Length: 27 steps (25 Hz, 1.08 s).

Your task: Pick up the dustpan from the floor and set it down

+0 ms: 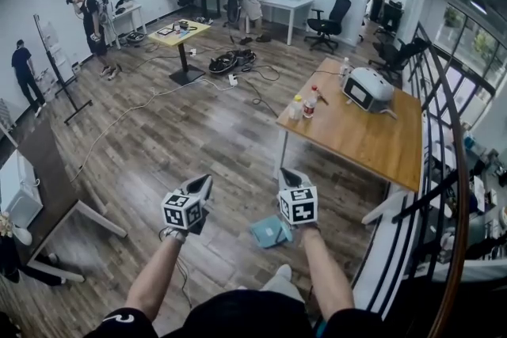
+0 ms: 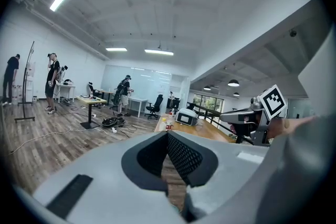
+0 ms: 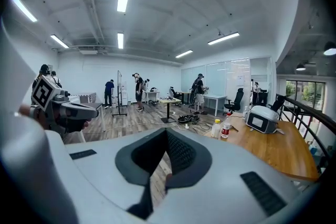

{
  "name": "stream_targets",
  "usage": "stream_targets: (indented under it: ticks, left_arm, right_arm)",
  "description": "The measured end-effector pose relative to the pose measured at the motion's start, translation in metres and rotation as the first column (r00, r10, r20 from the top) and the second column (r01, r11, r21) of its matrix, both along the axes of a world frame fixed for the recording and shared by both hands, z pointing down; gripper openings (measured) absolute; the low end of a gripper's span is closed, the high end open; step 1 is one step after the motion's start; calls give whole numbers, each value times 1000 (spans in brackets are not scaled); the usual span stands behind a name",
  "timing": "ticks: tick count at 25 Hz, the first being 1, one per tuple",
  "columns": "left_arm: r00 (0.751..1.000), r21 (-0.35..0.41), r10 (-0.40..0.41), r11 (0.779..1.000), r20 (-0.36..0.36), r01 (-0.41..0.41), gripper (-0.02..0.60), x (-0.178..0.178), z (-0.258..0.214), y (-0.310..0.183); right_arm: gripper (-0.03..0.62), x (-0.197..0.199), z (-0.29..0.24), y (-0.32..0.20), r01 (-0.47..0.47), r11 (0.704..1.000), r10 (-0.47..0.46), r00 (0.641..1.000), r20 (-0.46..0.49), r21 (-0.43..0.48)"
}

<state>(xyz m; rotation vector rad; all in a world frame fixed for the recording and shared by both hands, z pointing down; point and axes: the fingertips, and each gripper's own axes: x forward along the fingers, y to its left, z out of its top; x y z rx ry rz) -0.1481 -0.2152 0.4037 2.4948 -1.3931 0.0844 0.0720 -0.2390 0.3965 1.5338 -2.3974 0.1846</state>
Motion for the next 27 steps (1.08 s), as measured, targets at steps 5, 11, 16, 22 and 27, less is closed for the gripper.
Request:
stream_targets:
  ticks: [5,11,16,22,27]
  left_arm:
    - [1000,5,11,1000,3,-11,-3,4,-6,6]
    - [1000,0,28,1000,-4,-28,-3,16,-8,16]
    - [999,-6,43,999,8,-43,-3,20,-4,22]
    - [998,-11,53,999,19,-53,-3,26,-1,27]
    - [998,-11,61,998,14,-61,-3,27,-2,30]
  right_arm:
    - [-5,1,-8,9,-2,1000,2,1000,12,4]
    - [-5,8,-7,23,-3,1000,3,1000,-1,-7]
    - [-5,9,-8,29,-4,1000,4,1000,-6,-6]
    - [-5,10,-3,37,3,1000,-4,1000,-10,-13]
    - [-5,5,2,35,8,1000,-8,1000,-2,-16]
